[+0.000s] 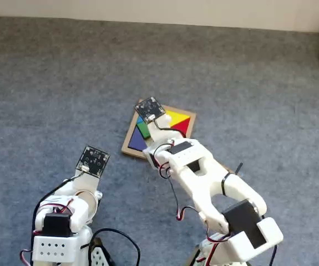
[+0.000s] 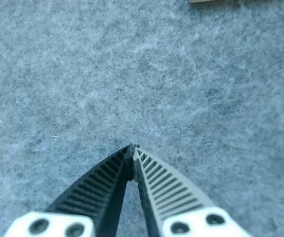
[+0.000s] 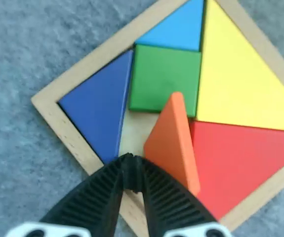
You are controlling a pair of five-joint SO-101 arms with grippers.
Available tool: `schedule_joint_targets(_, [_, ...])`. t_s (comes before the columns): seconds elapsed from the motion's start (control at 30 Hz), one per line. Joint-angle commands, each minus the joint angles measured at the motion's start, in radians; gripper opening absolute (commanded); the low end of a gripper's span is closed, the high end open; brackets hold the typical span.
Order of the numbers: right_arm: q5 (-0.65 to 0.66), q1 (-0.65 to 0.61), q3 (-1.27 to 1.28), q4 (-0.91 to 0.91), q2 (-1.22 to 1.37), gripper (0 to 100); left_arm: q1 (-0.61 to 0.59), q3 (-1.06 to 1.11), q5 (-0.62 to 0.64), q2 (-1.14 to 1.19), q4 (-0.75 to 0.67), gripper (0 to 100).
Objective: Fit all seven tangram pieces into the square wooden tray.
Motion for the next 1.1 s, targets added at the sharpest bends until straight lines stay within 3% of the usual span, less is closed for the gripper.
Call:
schedule_joint_targets(0.0, [0.023,0.024,-0.035,0.077,-0.007,0.8,-0.008,0.019,-0.012,-0.05,0.005,1])
schedule_joint_targets(0.27, [0.02,0.022,-0.214,0.329,-0.007,0.8,-0.008,0.019,-0.012,-0.05,0.005,1])
schedule_joint_targets(0.53, [0.018,0.022,-0.358,0.424,-0.007,0.8,-0.008,0.019,-0.012,-0.05,0.005,1])
schedule_joint_targets(0.8, [0.018,0.056,-0.464,0.34,0.004,0.8,-0.008,0.019,-0.012,-0.05,0.005,1])
schedule_joint_targets(1.07, [0.018,0.09,-0.361,0.176,0.107,0.8,-0.008,0.019,-0.012,-0.05,0.005,1])
